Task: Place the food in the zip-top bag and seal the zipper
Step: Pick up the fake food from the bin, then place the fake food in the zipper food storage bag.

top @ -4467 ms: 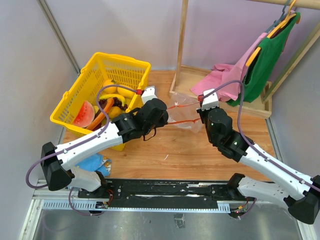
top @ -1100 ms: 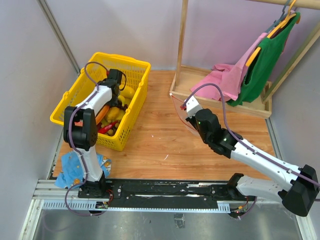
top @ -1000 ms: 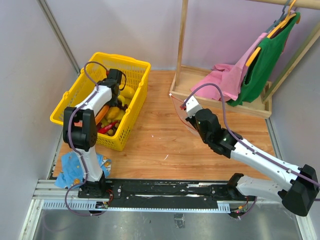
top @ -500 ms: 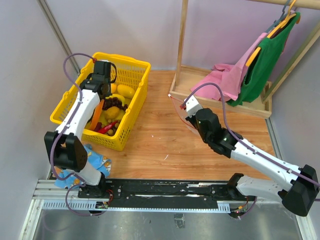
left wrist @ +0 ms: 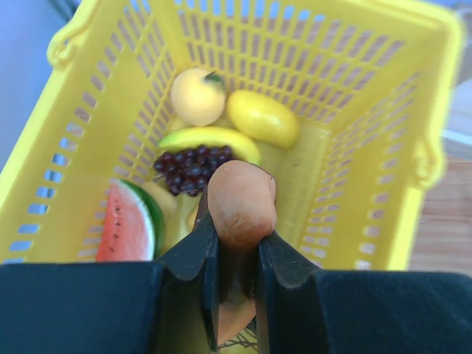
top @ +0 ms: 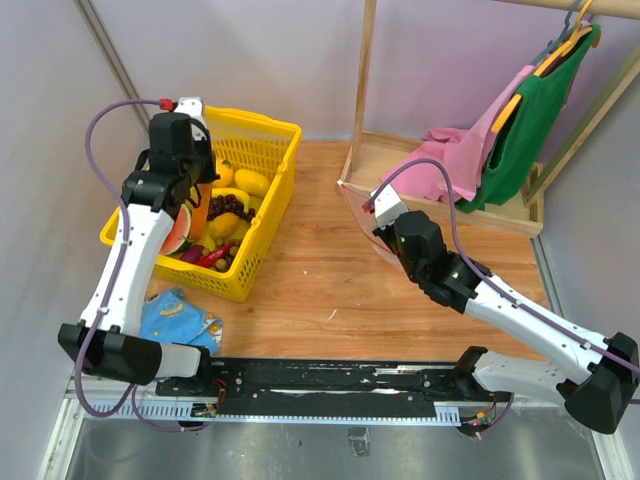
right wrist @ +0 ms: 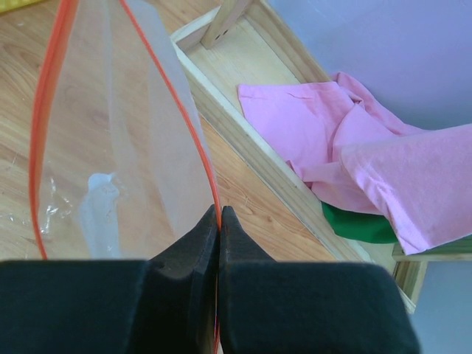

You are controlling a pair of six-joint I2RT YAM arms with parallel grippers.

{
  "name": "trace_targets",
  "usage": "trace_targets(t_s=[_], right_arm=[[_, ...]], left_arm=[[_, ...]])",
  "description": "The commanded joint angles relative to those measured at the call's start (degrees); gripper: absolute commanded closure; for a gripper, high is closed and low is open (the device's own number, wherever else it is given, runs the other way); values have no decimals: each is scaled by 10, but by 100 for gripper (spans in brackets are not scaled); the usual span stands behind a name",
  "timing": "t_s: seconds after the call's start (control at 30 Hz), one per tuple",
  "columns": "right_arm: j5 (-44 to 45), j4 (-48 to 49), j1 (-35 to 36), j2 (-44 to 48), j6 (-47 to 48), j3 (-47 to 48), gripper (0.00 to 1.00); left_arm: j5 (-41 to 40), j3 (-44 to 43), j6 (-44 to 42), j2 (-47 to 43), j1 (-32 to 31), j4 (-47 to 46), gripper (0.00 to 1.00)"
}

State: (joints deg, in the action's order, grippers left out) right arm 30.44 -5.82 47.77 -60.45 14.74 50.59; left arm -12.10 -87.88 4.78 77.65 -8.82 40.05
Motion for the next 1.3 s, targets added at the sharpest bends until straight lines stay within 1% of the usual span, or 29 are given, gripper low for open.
trace_targets(t_s=[0.0, 0.17, 0.37, 0.5, 0.57, 0.63, 0.77, 0.97, 1.2, 1.27], right_arm=[[-5, -17, -9, 14, -12, 27, 99], [-22, -29, -8, 23, -4, 34, 99], [-42, -40, -9, 38, 0, 36, 99], [-75, -44, -9, 40, 2, 36, 99], [-88, -47, -8, 37, 8, 38, 99], [-101, -56, -9, 32, 13, 44, 99], [-126, -71, -8, 36, 19, 50, 99], [-177, -82, -19, 49, 28, 45, 99], [-244, -85, -31, 50, 46, 44, 99], [-256, -84, -34, 49, 46, 44, 99]], left_arm=[[113, -14, -4, -61, -1, -58, 100], [203, -25, -2, -88, -1, -93, 100], [254, -52, -3, -97, -1, -140, 100], [286, -51, 9, -96, -1, -201, 100], [317, -44, 26, -94, -1, -247, 100], [368, -43, 53, -93, -2, -293, 100], [459, -49, 115, -95, -4, -355, 100], [570, -9, 175, -128, -14, -423, 100], [680, 68, 234, -167, -50, -535, 100], [699, 83, 235, -172, -65, -546, 100]])
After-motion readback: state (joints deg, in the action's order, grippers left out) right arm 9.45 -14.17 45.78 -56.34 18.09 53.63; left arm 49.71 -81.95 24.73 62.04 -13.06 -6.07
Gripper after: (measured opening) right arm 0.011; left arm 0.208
